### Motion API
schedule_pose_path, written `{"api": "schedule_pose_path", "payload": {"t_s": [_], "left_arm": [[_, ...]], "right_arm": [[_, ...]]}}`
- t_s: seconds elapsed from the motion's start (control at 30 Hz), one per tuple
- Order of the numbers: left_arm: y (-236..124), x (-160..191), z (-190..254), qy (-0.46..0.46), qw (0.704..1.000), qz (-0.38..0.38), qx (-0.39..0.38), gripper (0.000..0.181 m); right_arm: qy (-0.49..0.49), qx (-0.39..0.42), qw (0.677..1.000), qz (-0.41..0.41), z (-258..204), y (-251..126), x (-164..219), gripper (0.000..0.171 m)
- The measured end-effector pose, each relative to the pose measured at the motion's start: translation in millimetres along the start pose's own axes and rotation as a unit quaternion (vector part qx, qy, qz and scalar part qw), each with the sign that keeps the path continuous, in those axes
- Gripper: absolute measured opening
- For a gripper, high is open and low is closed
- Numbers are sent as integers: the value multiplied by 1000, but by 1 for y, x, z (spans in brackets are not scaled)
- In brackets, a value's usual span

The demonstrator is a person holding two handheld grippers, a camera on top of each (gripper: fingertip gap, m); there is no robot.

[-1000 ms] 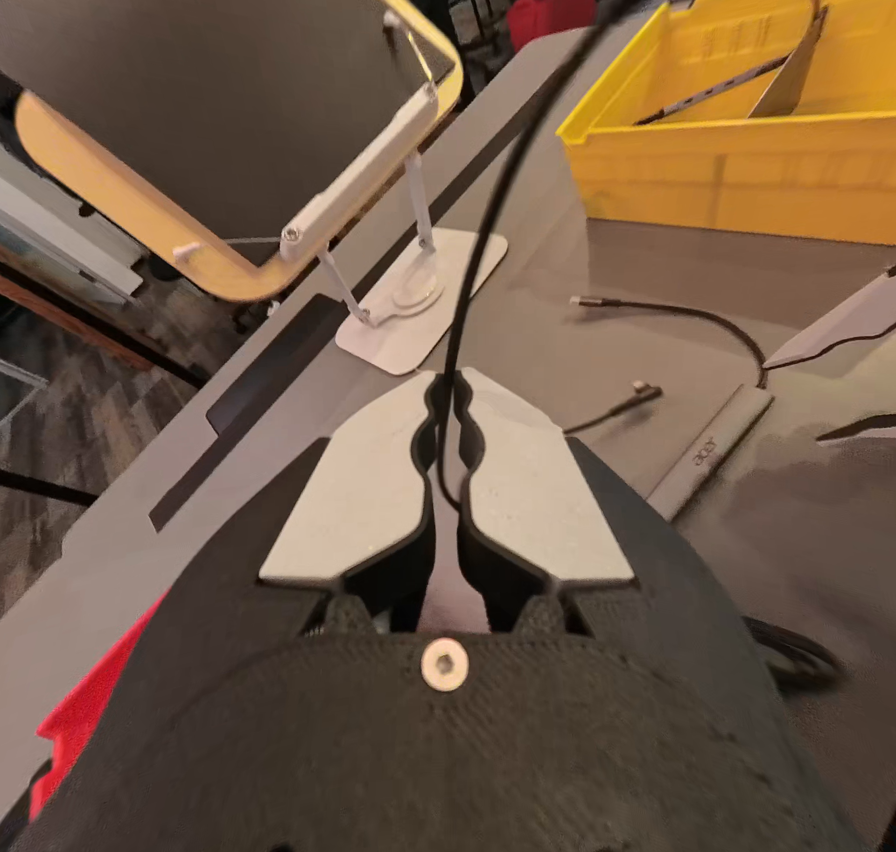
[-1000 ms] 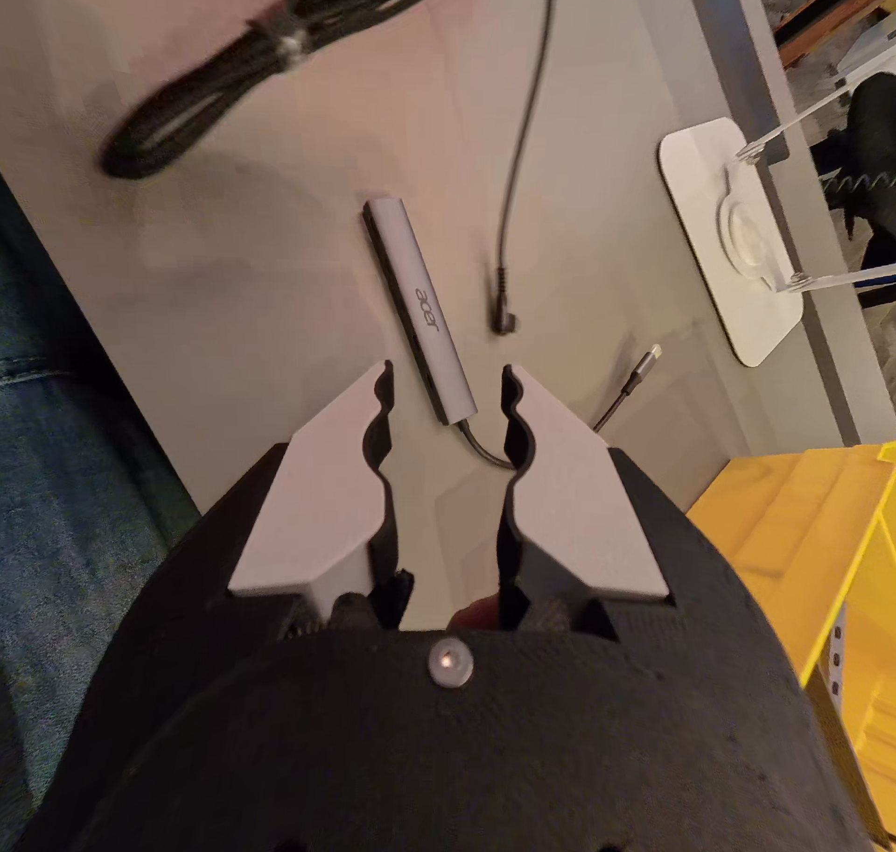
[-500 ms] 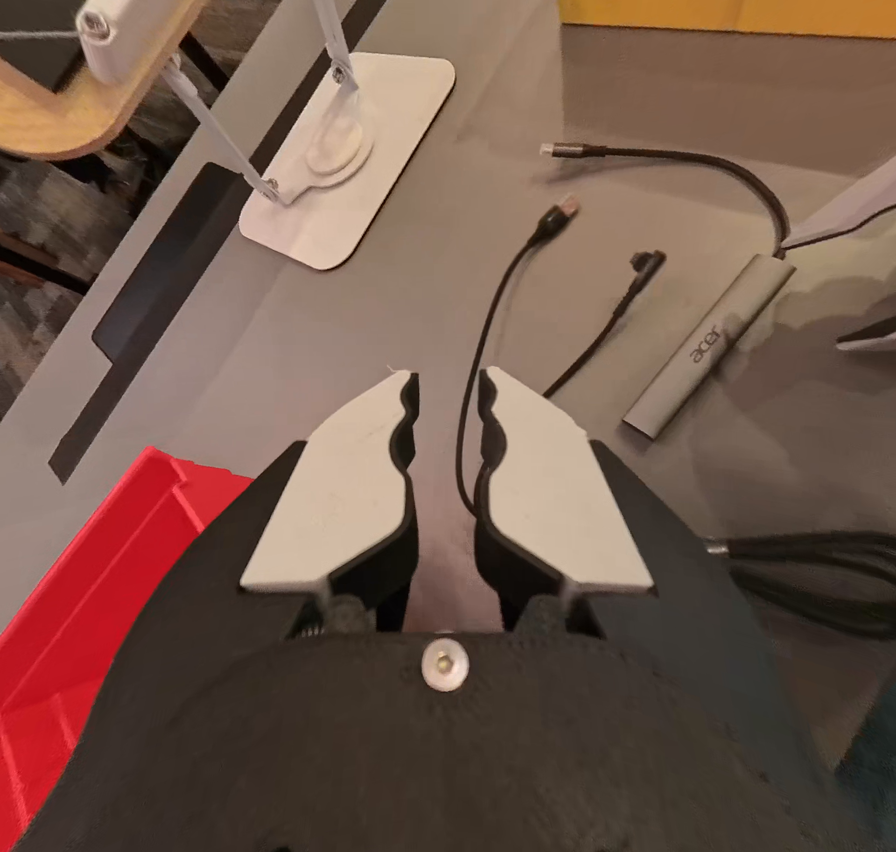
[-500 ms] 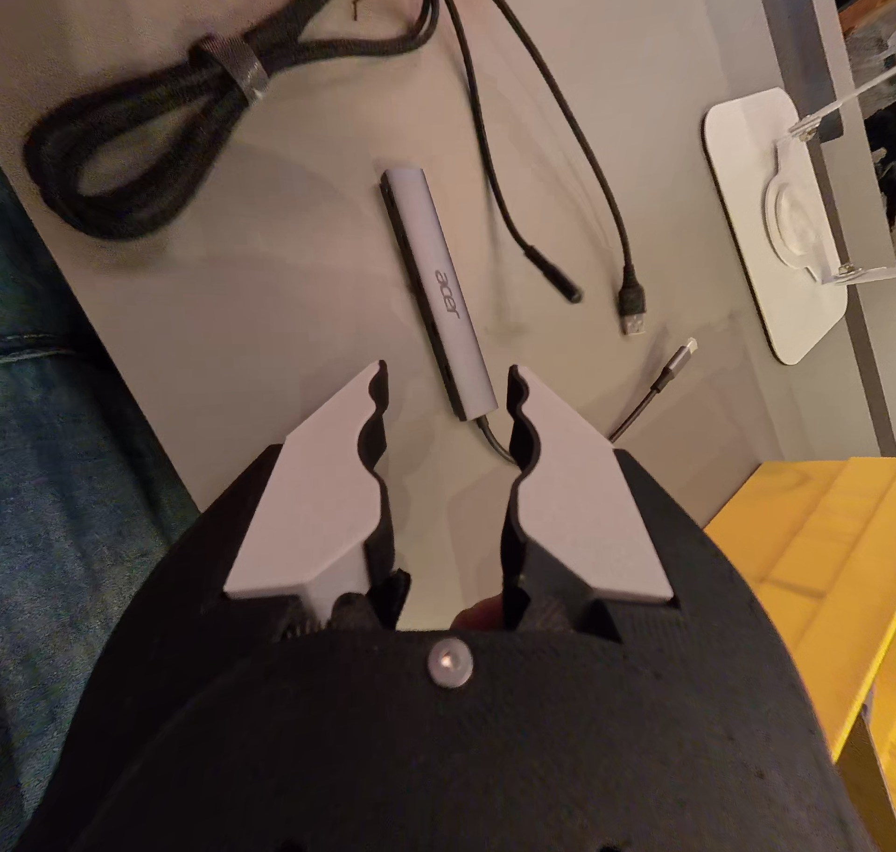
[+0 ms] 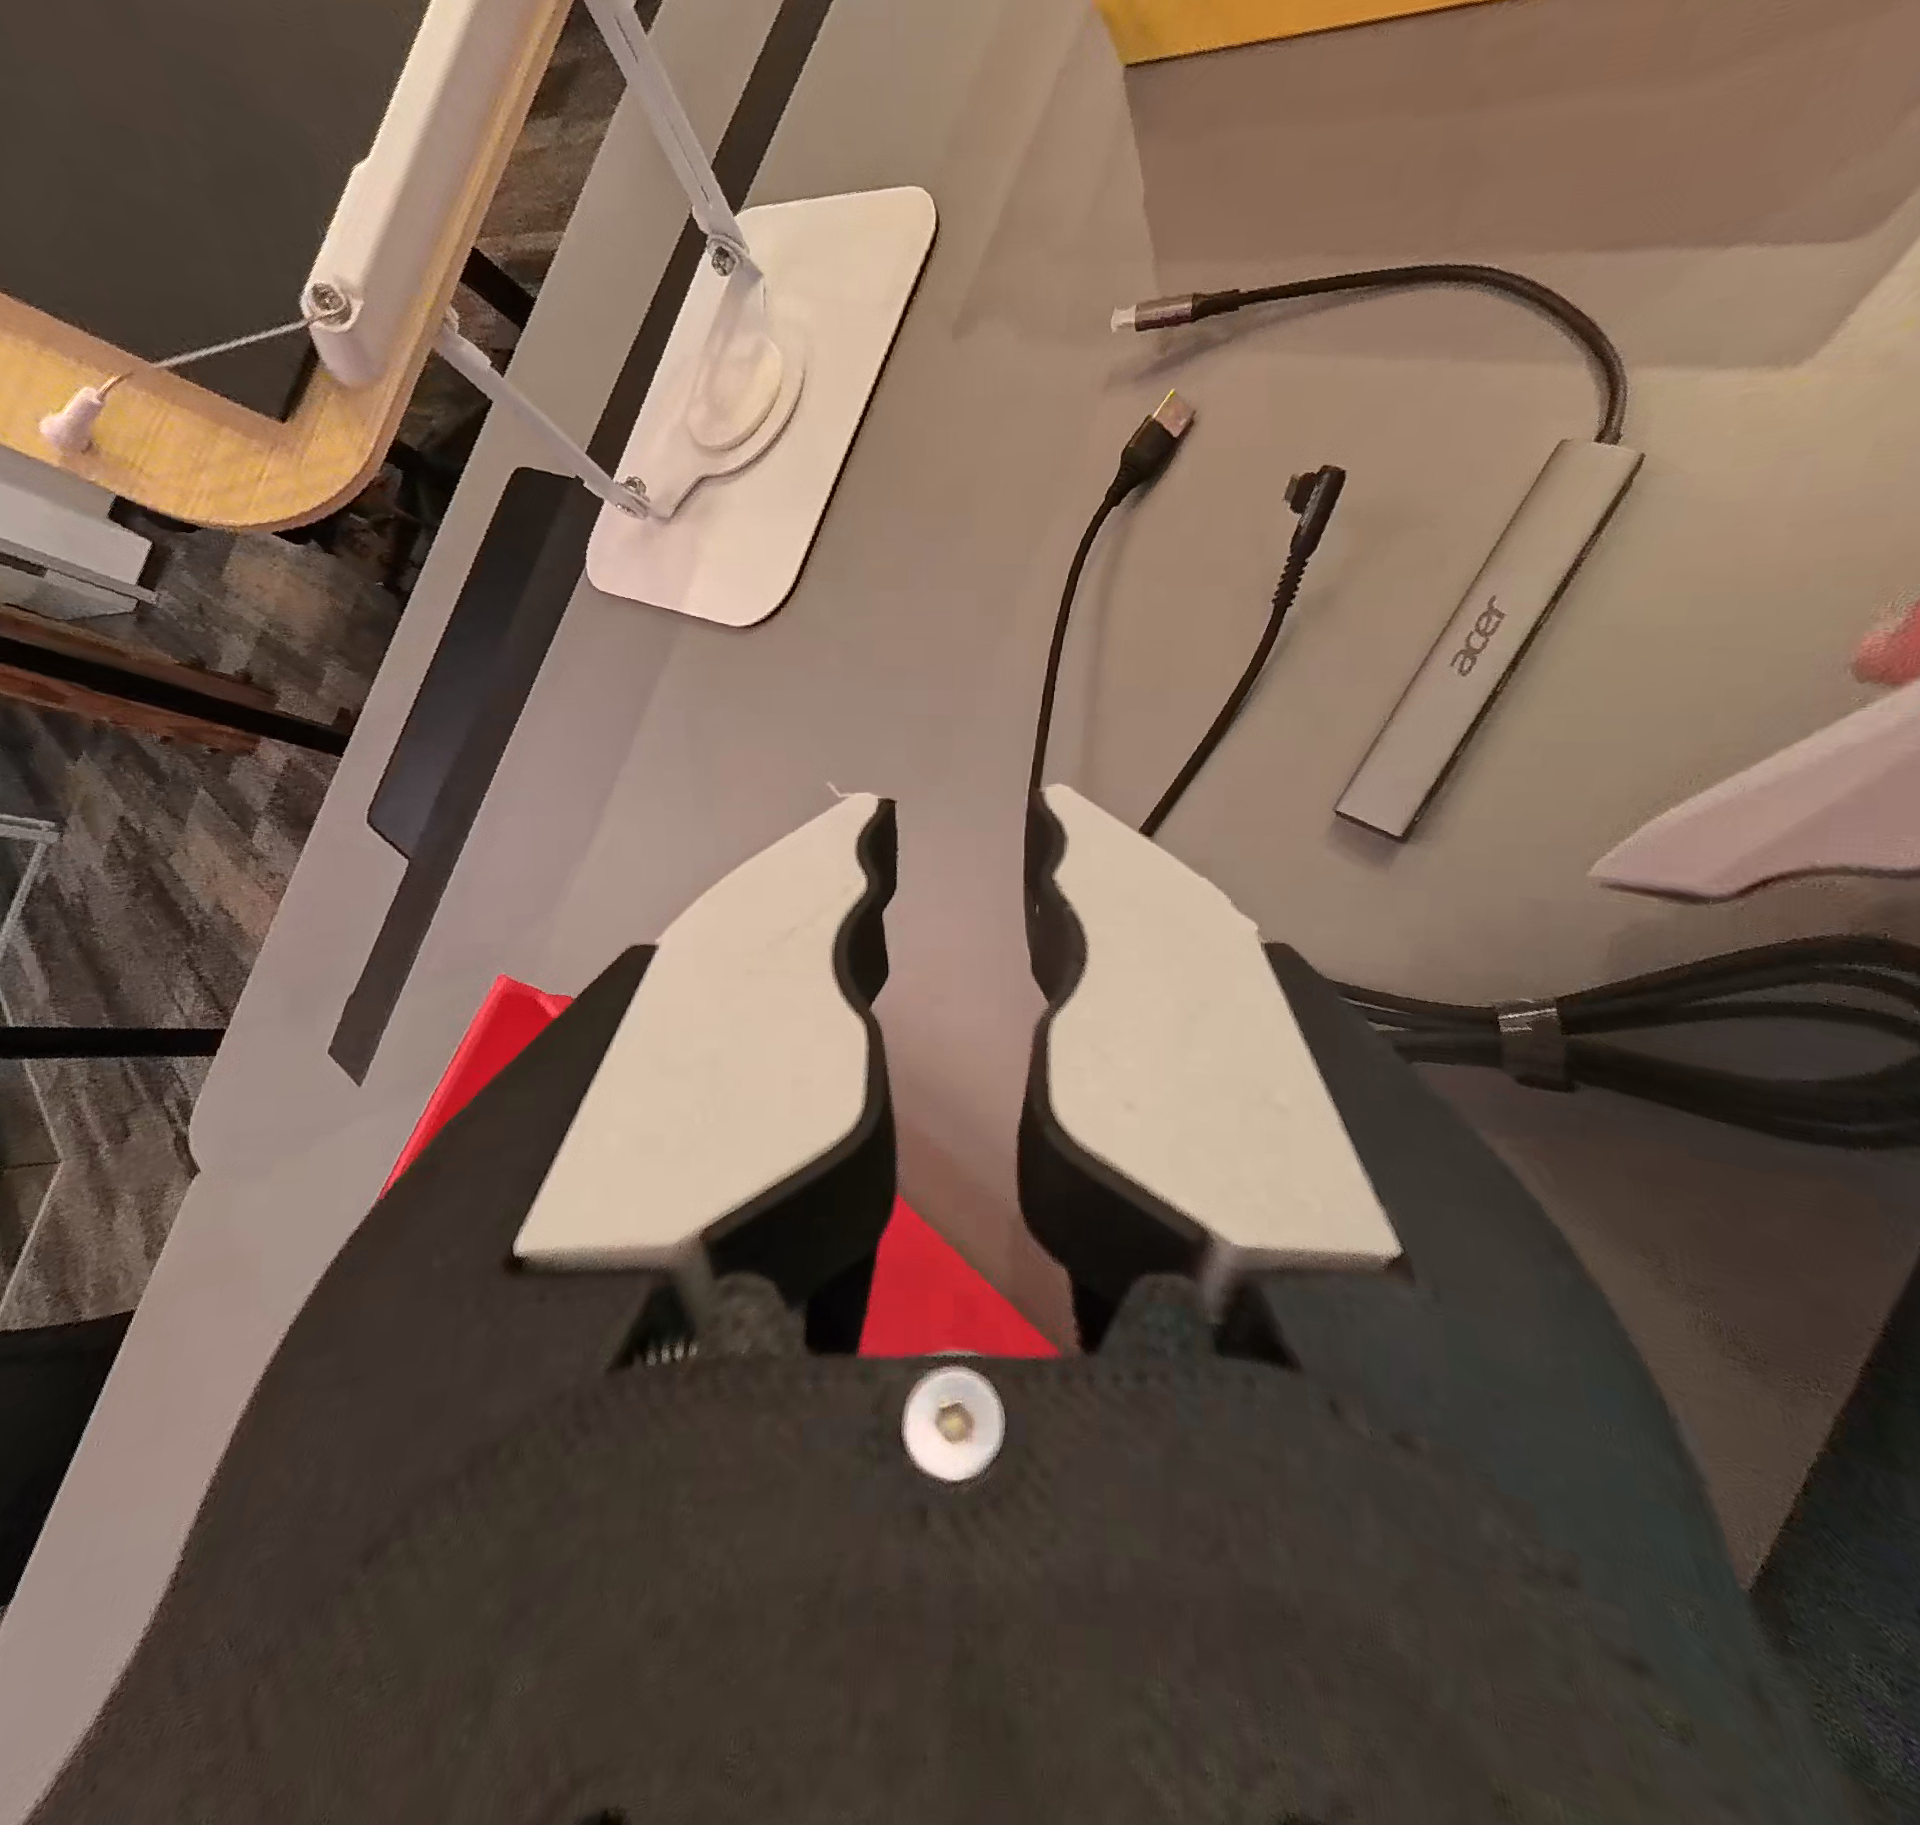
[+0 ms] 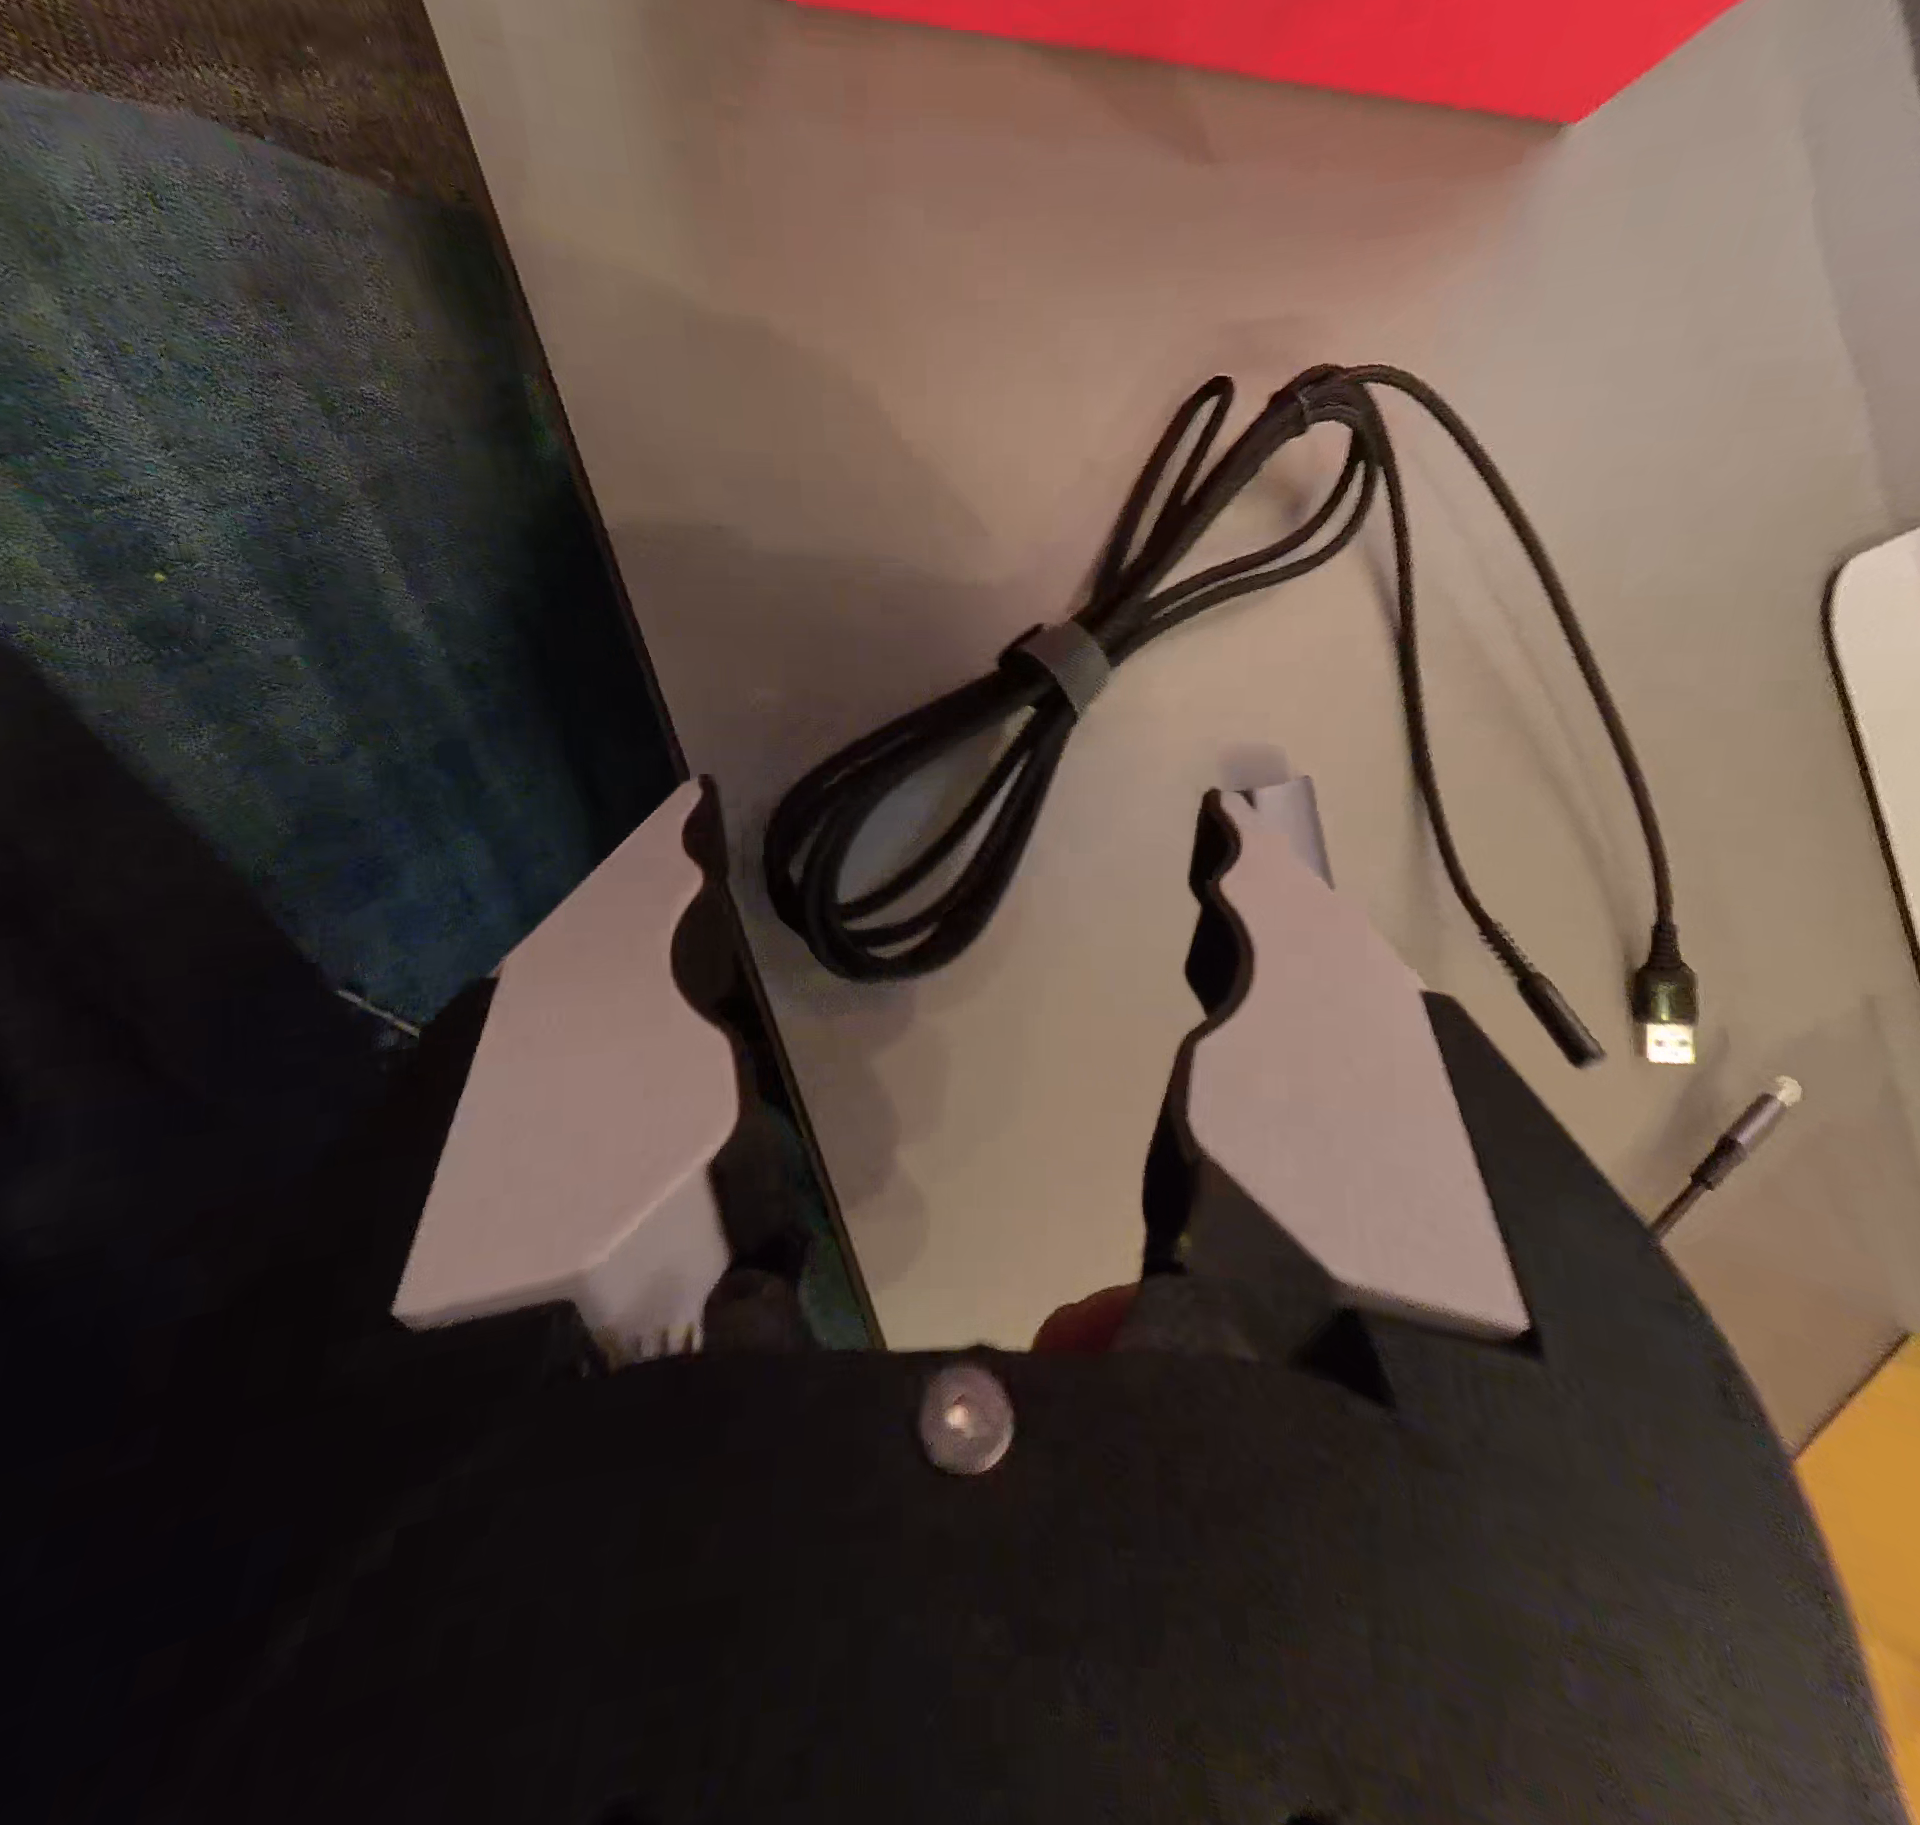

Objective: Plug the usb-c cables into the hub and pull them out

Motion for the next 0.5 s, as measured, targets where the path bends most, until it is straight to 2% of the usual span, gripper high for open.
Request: {"api": "schedule_pose_path", "payload": {"t_s": [0.13, 0.23, 0.5], "left_arm": [[1, -1, 1, 3, 1000, -1, 1, 23], [1, -1, 1, 4, 1000, 1, 2, 23], [1, 3, 2, 6, 1000, -1, 9, 24]], "right_arm": [[13, -2, 1000, -18, -7, 18, -2, 77], [29, -15, 999, -15, -7, 24, -1, 48], [54, -1, 998, -15, 13, 25, 9, 29]]}}
Point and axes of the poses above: each gripper's, where its closed fingertips meet, y out along the fingers, x out of its underside, z = x × y across the jaws, the point moved 4 cm from there along -y, back along the fingers
